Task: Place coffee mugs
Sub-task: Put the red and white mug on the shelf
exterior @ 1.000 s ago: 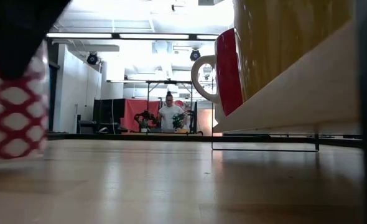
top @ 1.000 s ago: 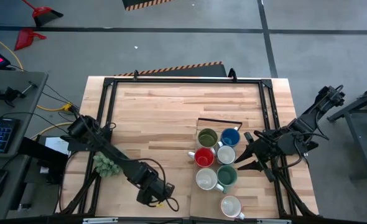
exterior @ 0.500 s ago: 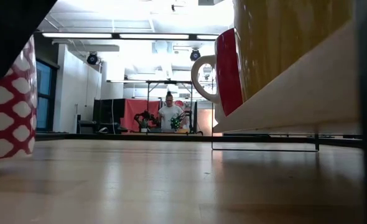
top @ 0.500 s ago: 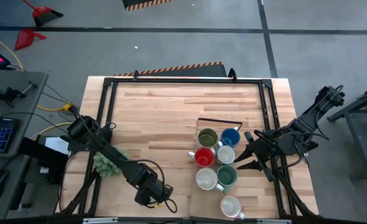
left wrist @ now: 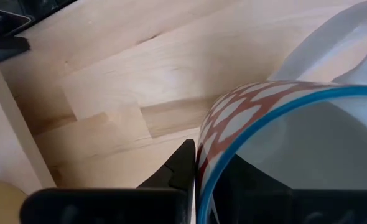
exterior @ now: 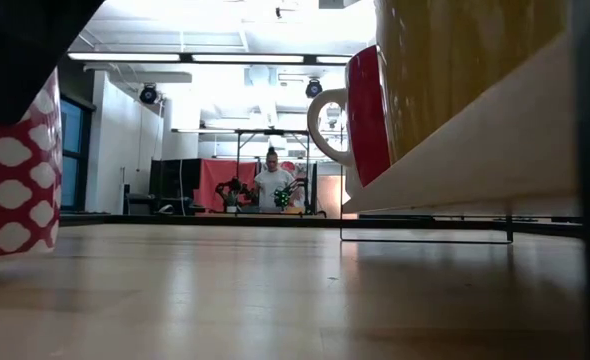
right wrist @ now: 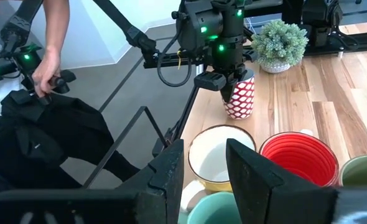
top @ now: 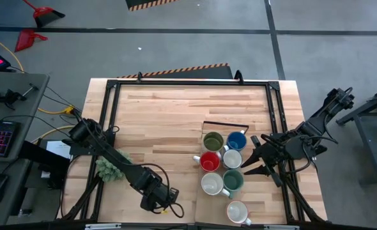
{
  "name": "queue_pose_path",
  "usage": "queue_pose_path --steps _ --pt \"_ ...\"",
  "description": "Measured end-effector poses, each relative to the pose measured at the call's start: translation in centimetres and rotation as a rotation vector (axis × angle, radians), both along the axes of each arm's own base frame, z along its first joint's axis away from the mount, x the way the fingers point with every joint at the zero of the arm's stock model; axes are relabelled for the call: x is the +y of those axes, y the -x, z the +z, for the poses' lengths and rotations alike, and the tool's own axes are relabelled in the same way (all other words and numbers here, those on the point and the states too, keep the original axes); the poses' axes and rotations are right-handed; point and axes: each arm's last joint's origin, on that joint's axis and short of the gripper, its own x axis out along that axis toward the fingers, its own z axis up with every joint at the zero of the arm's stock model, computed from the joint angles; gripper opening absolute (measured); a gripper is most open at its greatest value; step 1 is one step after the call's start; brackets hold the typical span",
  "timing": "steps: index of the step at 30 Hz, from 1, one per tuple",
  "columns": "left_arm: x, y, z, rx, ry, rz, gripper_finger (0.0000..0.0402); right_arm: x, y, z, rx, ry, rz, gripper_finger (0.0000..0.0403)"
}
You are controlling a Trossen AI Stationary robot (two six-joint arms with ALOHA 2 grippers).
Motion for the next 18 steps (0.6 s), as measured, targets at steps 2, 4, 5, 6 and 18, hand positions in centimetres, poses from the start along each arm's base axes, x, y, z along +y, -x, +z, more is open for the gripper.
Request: queue_pose_path --steps 2,4,5,6,18 --pt "0.0 0.0 0.0 -0.005 0.000 0.000 0.0030 0.0 0.0 0.0 0.000 0.000 0.000 0.0108" --pt "0.0 -0.1 0.0 -0.016 -0.002 0.002 0.0030 0.0 0.0 0.0 -0.001 0.001 0.000 0.0108" --pt "-0.1 -0.2 0.0 -0.026 -0.006 0.004 0.0031 0.0 0.0 0.0 0.000 0.001 0.001 0.0108" --pt "-0.1 -0.2 0.0 -0.031 -0.010 0.006 0.0031 0.0 0.0 0.0 0.000 0.001 0.001 0.0108" --pt "-0.3 -0.4 -0.2 -0.079 -0.057 0.017 0.0034 1.2 -1.3 -1.4 0.055 0.054 0.003 0.0108"
